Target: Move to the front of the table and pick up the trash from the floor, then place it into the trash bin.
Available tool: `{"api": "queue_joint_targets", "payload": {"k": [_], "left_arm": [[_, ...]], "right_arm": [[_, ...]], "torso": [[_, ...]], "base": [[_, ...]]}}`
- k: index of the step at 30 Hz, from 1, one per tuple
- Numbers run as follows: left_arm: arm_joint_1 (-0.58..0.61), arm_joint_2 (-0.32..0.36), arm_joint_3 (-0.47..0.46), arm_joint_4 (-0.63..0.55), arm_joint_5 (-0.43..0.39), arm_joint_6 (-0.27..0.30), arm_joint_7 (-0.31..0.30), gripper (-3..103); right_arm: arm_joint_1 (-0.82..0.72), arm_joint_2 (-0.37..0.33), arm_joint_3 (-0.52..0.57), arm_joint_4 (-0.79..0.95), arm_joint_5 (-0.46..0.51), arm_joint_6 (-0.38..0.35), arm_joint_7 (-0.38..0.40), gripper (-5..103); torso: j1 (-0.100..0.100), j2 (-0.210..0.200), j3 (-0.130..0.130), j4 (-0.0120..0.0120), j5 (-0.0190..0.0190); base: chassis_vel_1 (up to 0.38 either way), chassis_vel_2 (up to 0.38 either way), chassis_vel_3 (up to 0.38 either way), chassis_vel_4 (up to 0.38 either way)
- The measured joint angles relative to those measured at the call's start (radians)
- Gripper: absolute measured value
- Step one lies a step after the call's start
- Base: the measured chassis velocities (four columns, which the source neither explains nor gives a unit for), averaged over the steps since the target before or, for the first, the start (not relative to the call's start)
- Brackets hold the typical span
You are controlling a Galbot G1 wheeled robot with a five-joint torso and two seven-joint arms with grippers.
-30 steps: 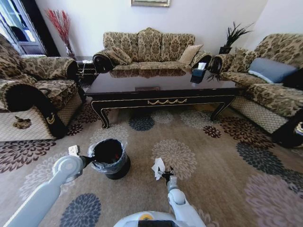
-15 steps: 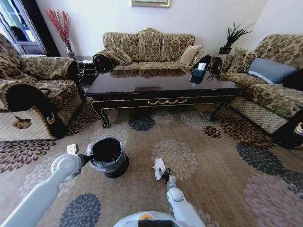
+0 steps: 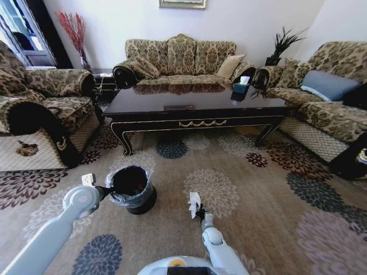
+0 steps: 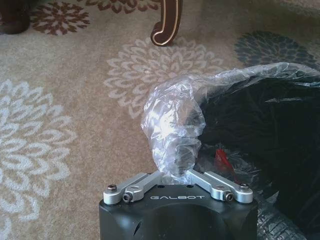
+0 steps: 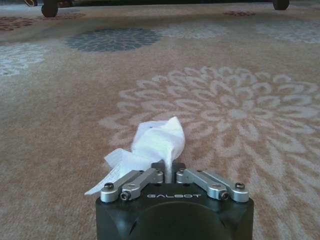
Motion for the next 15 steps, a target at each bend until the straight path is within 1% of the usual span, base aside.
{"api": "queue_joint_targets", "payload": {"k": [1, 3, 11, 15], "left_arm": [[-0.001, -0.001, 0.002, 0.000, 0.001, 0.000, 0.000, 0], [-0.003, -0.002, 0.006, 0.001, 0.004, 0.000, 0.000, 0], [-0.017, -0.007, 0.029, 0.001, 0.010, -0.001, 0.001, 0], [-0.026, -0.009, 0.047, 0.000, 0.016, -0.002, 0.001, 0]], "right_arm": [[-0.003, -0.001, 0.001, 0.005, 0.000, 0.001, 0.001, 6], [-0.010, -0.005, 0.001, 0.016, 0.000, 0.001, 0.002, 1], [-0.027, -0.012, 0.006, 0.046, 0.000, 0.003, 0.005, 0], [-0.044, -0.022, 0.011, 0.096, 0.001, 0.003, 0.012, 0]], "torso": [[0.000, 0.000, 0.000, 0.0000, 0.0000], [0.000, 0.000, 0.000, -0.0001, 0.0001], [0.000, 0.000, 0.000, -0.0002, 0.0004], [0.000, 0.000, 0.000, -0.0001, 0.0000]], "base": [[0.000, 0.000, 0.000, 0.000], [0.000, 0.000, 0.000, 0.000], [0.000, 0.000, 0.000, 0.000], [0.000, 0.000, 0.000, 0.000]]}}
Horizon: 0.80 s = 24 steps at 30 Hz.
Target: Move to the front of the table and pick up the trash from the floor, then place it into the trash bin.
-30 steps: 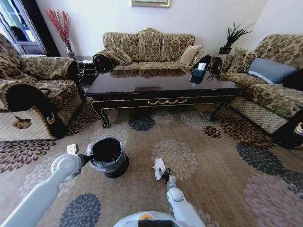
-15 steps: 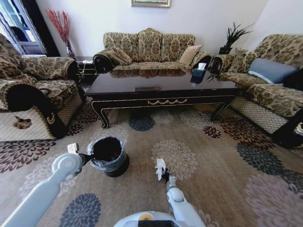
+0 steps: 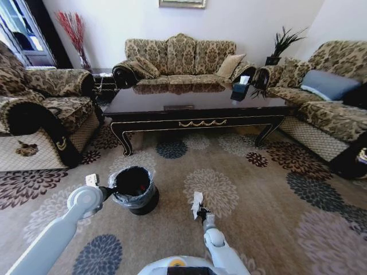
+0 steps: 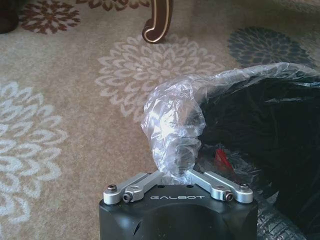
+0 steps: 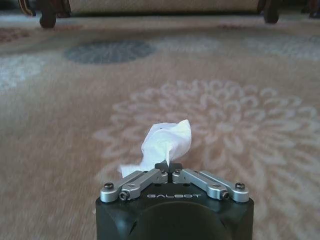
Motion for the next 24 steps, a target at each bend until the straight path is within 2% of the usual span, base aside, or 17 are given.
{"api": "queue_joint_targets", "payload": {"k": [3, 15, 17, 22, 23, 24], "left_arm": [[-0.019, -0.007, 0.035, -0.001, 0.011, -0.004, -0.001, 0], [-0.084, -0.045, 0.128, 0.001, 0.011, -0.009, -0.015, 0], [-0.097, -0.054, 0.152, -0.008, 0.005, -0.008, -0.023, 0], [-0.100, -0.058, 0.191, -0.039, -0.008, -0.011, -0.052, 0], [-0.149, -0.066, 0.293, -0.059, -0.027, -0.014, -0.084, 0], [-0.164, -0.067, 0.320, -0.060, -0.027, -0.014, -0.090, 0]], "right_arm": [[-0.036, -0.024, 0.001, 0.111, 0.001, 0.000, 0.009, 0], [-0.114, -0.079, 0.009, 0.331, 0.030, -0.010, 0.033, 0], [-0.130, -0.091, 0.003, 0.399, 0.042, -0.020, 0.039, 0], [-0.143, -0.111, -0.024, 0.505, 0.063, -0.041, 0.045, 0], [-0.173, -0.126, -0.025, 0.613, 0.081, -0.057, 0.050, 0], [-0.181, -0.129, -0.023, 0.635, 0.082, -0.059, 0.050, 0]], "torso": [[0.000, 0.000, 0.000, 0.0000, 0.0000], [0.000, 0.000, 0.000, 0.0003, -0.0001], [0.000, 0.000, 0.000, -0.0003, -0.0003], [0.000, 0.000, 0.000, 0.0008, 0.0001], [0.000, 0.000, 0.000, 0.0000, -0.0002], [0.000, 0.000, 0.000, -0.0002, -0.0001]], "base": [[0.000, 0.000, 0.000, 0.000], [0.000, 0.000, 0.000, 0.000], [0.000, 0.000, 0.000, 0.000], [0.000, 0.000, 0.000, 0.000], [0.000, 0.000, 0.000, 0.000], [0.000, 0.000, 0.000, 0.000]]}}
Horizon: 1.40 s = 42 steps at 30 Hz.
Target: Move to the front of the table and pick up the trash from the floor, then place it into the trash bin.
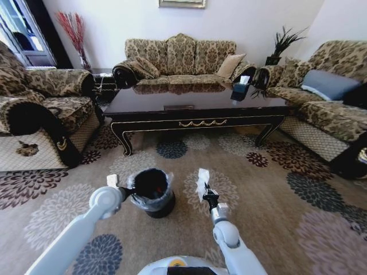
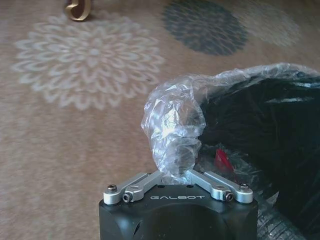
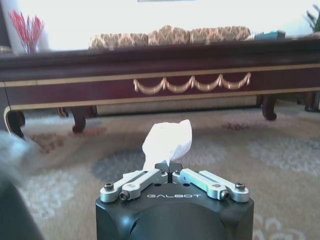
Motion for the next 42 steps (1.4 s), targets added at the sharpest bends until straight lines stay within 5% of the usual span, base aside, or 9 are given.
{"api": "queue_joint_targets", "payload": {"k": [14, 22, 36, 42], "left_arm": [[-0.214, -0.085, 0.270, 0.054, -0.002, -0.005, -0.062, 0], [-0.323, -0.157, 0.390, 0.080, -0.025, -0.010, -0.101, 0], [-0.297, -0.148, 0.357, 0.067, -0.029, -0.007, -0.103, 0], [-0.270, -0.128, 0.324, 0.047, -0.029, -0.003, -0.098, 0]], "right_arm": [[-0.131, -0.030, 0.055, 0.312, 0.003, 0.000, -0.015, 0], [-0.198, -0.014, 0.003, 0.319, -0.107, 0.063, -0.054, 0], [-0.236, 0.017, -0.066, 0.258, -0.219, 0.121, -0.097, -1], [-0.245, 0.030, -0.094, 0.221, -0.252, 0.132, -0.106, 25]], "torso": [[0.000, 0.000, 0.000, 0.0002, -0.0001], [0.000, 0.000, 0.000, 0.0000, 0.0000], [0.000, 0.000, 0.000, 0.0004, -0.0004], [0.000, 0.000, 0.000, 0.0003, -0.0004]], "base": [[0.000, 0.000, 0.000, 0.000], [0.000, 0.000, 0.000, 0.000], [0.000, 0.000, 0.000, 0.000], [0.000, 0.000, 0.000, 0.000]]}}
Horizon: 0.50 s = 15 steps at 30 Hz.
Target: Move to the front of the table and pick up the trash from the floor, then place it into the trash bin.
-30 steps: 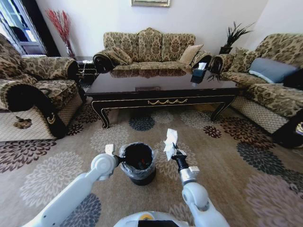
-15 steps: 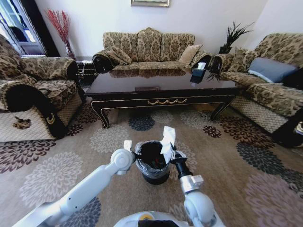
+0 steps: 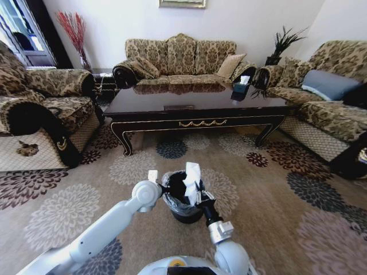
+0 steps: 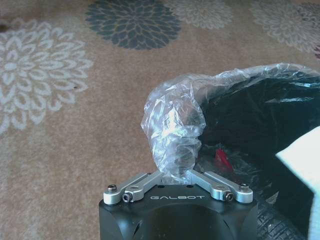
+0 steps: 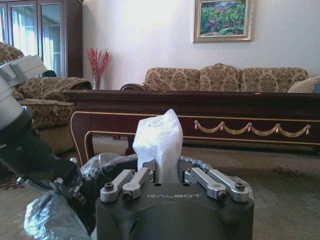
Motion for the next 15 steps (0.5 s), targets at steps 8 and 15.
{"api": "queue_joint_targets", "payload": {"k": [8, 15], "left_arm": [[0.042, 0.016, -0.042, -0.015, 0.002, 0.007, 0.005, 0], [0.056, 0.017, -0.063, -0.007, 0.009, 0.010, 0.012, 0]], "right_arm": [[0.002, 0.003, -0.005, 0.000, -0.001, 0.000, -0.001, 47], [-0.019, -0.003, 0.002, 0.026, 0.000, 0.002, -0.013, 74]], "torso": [[0.000, 0.000, 0.000, 0.0001, 0.0000], [0.000, 0.000, 0.000, 0.0000, 0.0000]], "base": [[0.000, 0.000, 0.000, 0.000], [0.000, 0.000, 0.000, 0.000]]}}
